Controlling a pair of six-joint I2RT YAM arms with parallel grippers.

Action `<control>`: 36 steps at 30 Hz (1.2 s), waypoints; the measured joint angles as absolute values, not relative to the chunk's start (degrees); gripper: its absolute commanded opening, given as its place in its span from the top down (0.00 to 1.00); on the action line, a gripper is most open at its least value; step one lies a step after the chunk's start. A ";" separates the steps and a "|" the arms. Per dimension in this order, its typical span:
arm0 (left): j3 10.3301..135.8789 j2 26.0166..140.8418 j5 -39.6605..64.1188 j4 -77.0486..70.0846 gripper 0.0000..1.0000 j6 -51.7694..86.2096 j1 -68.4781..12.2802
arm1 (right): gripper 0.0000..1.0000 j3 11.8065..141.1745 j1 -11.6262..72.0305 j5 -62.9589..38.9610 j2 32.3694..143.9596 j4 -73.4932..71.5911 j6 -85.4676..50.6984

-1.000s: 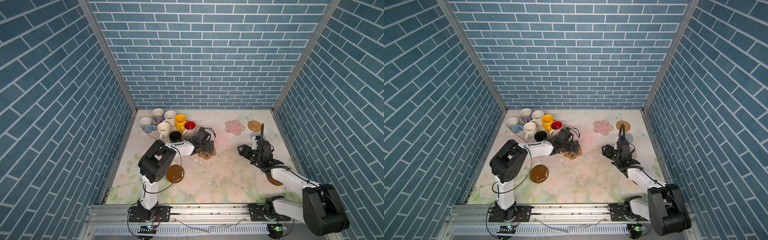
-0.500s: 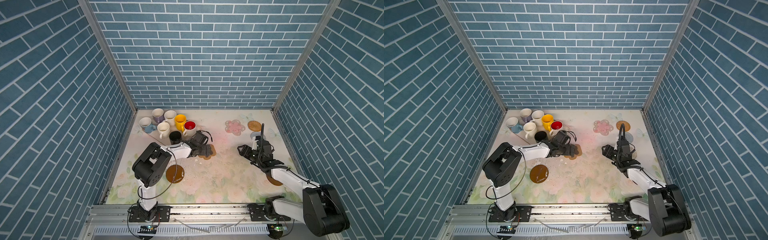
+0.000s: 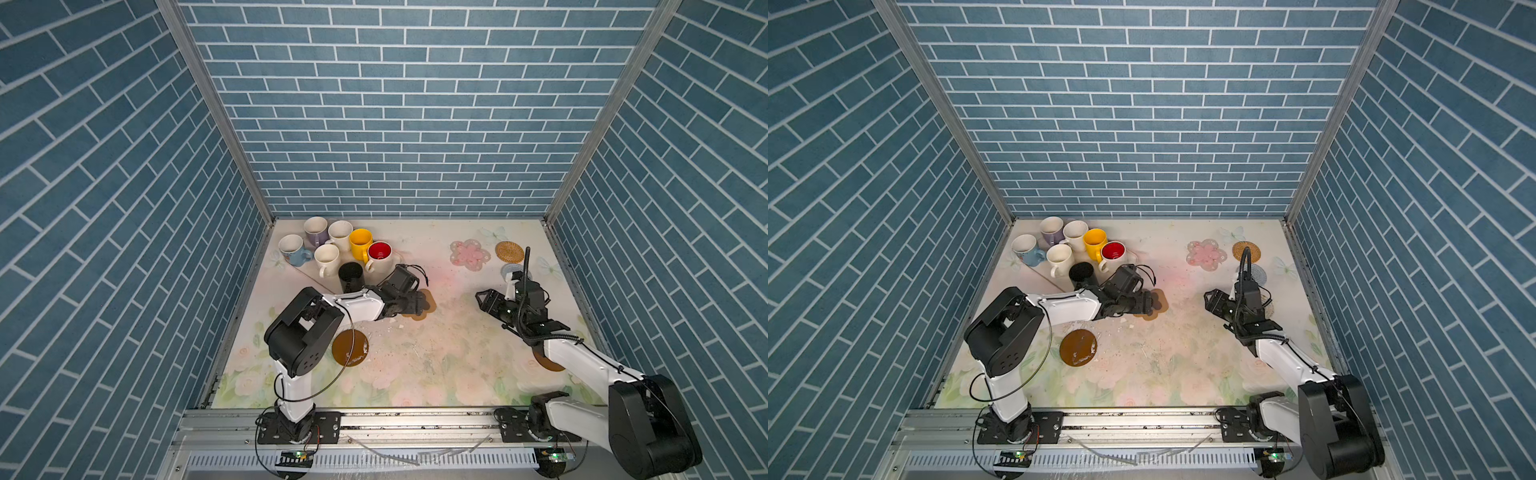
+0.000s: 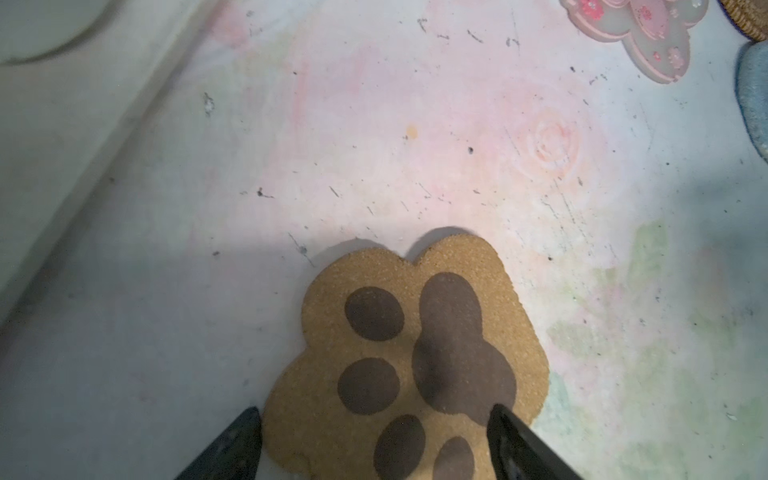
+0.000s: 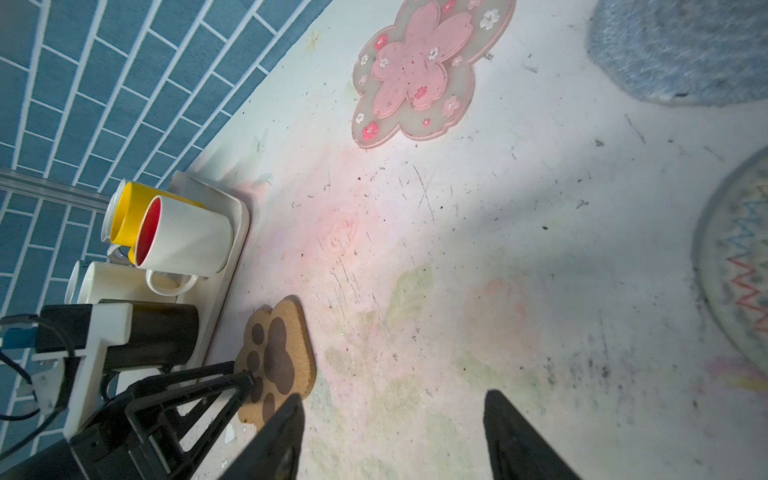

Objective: Place cups on coasters
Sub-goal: Move the coaster to the center of the table.

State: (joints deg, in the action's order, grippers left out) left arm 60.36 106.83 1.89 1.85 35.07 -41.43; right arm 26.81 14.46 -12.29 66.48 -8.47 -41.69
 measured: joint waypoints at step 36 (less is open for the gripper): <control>73.43 111.50 1.32 1.04 0.01 40.99 -49.78 | 0.34 27.07 17.67 -5.08 58.63 2.44 -43.46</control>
State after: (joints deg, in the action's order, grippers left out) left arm 73.43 111.50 1.32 1.04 40.99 -49.78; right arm 27.07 17.67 -5.08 58.63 2.44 -43.46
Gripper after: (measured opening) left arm 0.983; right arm 0.657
